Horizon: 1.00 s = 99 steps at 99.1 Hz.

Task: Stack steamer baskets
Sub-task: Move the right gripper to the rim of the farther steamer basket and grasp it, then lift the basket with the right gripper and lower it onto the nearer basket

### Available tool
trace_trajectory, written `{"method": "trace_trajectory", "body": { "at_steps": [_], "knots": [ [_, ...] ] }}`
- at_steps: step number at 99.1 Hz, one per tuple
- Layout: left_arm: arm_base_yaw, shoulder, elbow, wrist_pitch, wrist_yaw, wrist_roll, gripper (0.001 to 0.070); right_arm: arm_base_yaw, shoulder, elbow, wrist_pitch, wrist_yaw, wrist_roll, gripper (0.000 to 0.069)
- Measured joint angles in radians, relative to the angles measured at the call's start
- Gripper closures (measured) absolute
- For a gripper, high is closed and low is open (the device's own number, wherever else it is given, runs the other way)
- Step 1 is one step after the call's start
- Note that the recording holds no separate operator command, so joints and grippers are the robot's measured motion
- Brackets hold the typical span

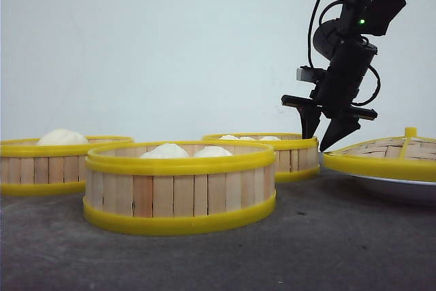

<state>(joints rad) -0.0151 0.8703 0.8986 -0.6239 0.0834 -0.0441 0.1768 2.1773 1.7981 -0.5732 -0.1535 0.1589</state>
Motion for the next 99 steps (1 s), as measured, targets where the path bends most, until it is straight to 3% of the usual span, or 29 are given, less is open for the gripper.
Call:
{"method": "trace_trajectory", "body": {
  "at_steps": [29, 52, 83, 99],
  "knots": [
    [0.000, 0.000, 0.000, 0.000, 0.000, 0.000, 0.0242, 0.000, 0.000, 0.000, 0.021, 0.005, 0.041, 0.0653],
    [0.000, 0.000, 0.000, 0.000, 0.000, 0.000, 0.0242, 0.010, 0.003, 0.009, 0.034, 0.007, 0.048, 0.0657],
    [0.000, 0.000, 0.000, 0.000, 0.000, 0.000, 0.0242, 0.012, 0.005, 0.240, -0.163, -0.016, 0.023, 0.0657],
    [0.000, 0.000, 0.000, 0.000, 0.000, 0.000, 0.0242, 0.014, -0.056, 0.273, -0.235, -0.034, -0.011, 0.0657]
  ]
}}
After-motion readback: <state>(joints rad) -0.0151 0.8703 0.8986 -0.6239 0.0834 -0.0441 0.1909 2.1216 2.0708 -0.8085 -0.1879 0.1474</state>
